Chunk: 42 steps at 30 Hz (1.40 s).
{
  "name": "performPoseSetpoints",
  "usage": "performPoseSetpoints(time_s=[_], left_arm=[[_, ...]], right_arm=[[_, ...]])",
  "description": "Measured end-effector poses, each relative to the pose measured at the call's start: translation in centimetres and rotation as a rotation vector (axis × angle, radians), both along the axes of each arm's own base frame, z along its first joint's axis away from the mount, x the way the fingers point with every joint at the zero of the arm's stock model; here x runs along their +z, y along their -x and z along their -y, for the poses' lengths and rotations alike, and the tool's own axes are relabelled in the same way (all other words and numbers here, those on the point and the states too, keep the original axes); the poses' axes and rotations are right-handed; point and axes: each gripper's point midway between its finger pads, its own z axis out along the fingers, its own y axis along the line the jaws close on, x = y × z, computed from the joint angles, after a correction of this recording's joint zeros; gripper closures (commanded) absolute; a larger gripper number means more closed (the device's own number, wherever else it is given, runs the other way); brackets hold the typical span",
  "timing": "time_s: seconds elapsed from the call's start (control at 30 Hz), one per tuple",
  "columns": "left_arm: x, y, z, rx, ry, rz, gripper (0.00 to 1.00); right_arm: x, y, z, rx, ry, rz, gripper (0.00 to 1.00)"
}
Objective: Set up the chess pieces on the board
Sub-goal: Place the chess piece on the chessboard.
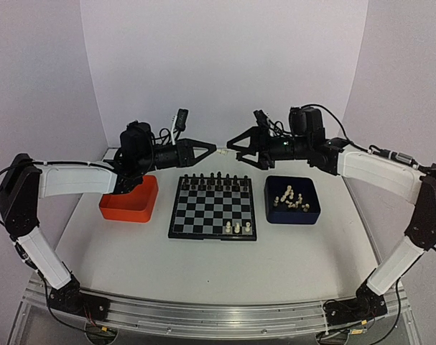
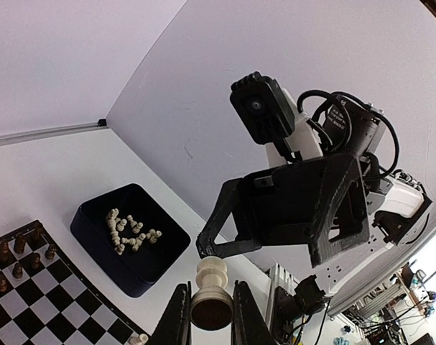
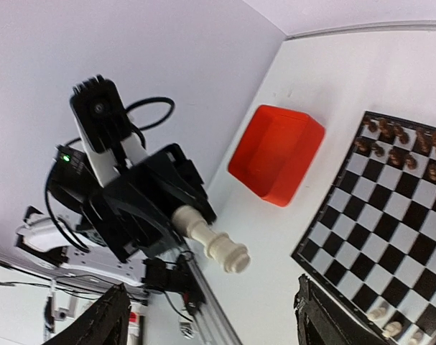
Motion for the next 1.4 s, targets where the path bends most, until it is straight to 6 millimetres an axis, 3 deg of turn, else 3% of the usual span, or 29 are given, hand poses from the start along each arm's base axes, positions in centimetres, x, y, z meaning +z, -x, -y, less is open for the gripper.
performPoseSetpoints(time_s=[0.1,0.37,0.63,0.93,1.1,1.23,1.4], left_arm=[[0.1,0.2,-0.2,0.005,0.015,0.011,1.00],[1.3,0.7,-1.1,0.027,0.046,0.048,1.00],[1.9,0.4,-1.5,0.061,0.062,0.061,1.00],[2.3,0.2,-1.6,0.076,0.076,0.069,1.00],[2.6,0.3,-1.6,0.072,0.087,0.073,1.00],[3.1,0.4,-1.7,0.069,0.105,0.084,1.00],[3.1,0.4,-1.6,0.066,0.109,0.080,0.96]], right_arm=[[0.6,-0.6,-1.3,0.026,-0.079,-0.055,0.32],[-0.9,-1.7,-3.3,0.073,-0.155,-0.202,0.51],[1.7,-1.1,-3.8,0.133,-0.240,-0.201,0.55],[2.4,-0.7,-3.9,0.160,-0.265,-0.209,0.61],[2.6,-0.7,-3.9,0.160,-0.270,-0.206,0.77],[2.6,-1.0,-3.9,0.151,-0.276,-0.205,0.98],[2.7,-1.3,-3.7,0.140,-0.286,-0.193,1.00]])
